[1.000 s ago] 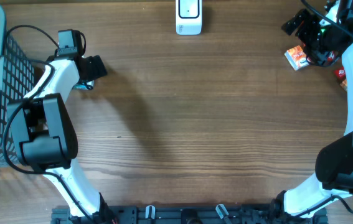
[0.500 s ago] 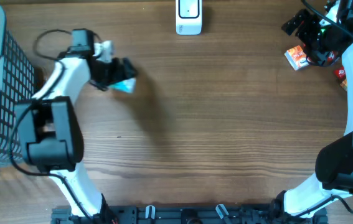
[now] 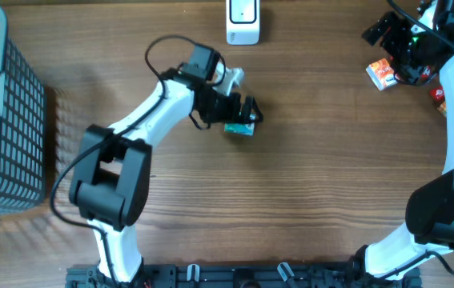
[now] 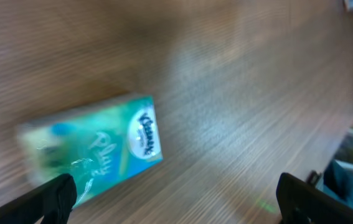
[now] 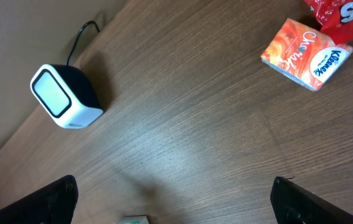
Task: Scan the item barcode
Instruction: 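Place the teal pack at table center and withdraw the left gripper, then move the right gripper down onto the teal Kleenex pack and grasp it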
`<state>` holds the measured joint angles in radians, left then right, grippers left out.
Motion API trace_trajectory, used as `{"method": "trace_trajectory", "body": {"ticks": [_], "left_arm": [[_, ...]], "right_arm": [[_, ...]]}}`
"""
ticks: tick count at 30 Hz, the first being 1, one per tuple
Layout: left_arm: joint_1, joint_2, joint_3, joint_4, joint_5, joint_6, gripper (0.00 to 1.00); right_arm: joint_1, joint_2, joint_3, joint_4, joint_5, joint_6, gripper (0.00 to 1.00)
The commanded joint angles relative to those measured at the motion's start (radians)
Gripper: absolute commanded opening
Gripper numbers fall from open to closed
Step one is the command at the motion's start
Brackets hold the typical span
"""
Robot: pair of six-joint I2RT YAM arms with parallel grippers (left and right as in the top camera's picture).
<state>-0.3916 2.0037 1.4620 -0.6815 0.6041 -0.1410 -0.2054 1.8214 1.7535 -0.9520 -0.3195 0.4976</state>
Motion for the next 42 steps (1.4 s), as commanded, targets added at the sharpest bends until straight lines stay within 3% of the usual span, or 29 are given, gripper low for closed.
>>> {"method": "trace_trajectory", "body": {"ticks": [1, 8, 12, 18, 22, 24, 27, 29, 31, 38, 42], "left_arm": [[0.061, -0.193, 0.135, -0.088, -0.226, -0.002, 1.00], [0.164, -0.501, 0.174, -0.200, -0.454, -0.167, 1.00], [0.239, -0.656, 0.174, -0.273, -0.476, -0.185, 1.00], [0.340, -0.807, 0.174, -0.407, -0.491, -0.181, 1.00], [0.388, -0.863, 0.174, -0.521, -0.551, -0.181, 1.00], [0.392, -0.872, 0.174, -0.561, -0.551, -0.181, 1.00], [0.392, -0.871, 0.174, -0.588, -0.550, -0.182, 1.00], [0.392, -0.863, 0.174, -0.592, -0.550, -0.182, 1.00], [0.392, -0.856, 0.174, -0.592, -0.550, -0.182, 1.00], [0.392, -0.825, 0.174, -0.615, -0.550, -0.182, 1.00], [0.392, -0.818, 0.174, -0.616, -0.550, -0.182, 1.00]], "right_arm": [[0.002, 0.005, -0.008, 0.003, 0.013, 0.011, 1.00], [0.002, 0.005, -0.008, 0.003, 0.013, 0.011, 1.00], [0.002, 0.005, -0.008, 0.003, 0.013, 0.011, 1.00], [0.002, 0.005, -0.008, 0.042, 0.012, 0.266, 1.00], [0.002, 0.005, -0.008, 0.024, -0.050, 0.320, 1.00], [0.009, 0.006, -0.008, 0.040, -0.181, 0.232, 1.00], [0.072, 0.015, -0.008, 0.068, -0.300, -0.027, 1.00], [0.151, 0.025, -0.008, 0.040, -0.297, -0.231, 1.00], [0.220, 0.037, -0.013, 0.008, -0.256, -0.331, 1.00], [0.447, 0.088, -0.060, 0.044, 0.195, -0.364, 1.00], [0.511, 0.129, -0.060, 0.062, 0.206, -0.390, 1.00]]}}
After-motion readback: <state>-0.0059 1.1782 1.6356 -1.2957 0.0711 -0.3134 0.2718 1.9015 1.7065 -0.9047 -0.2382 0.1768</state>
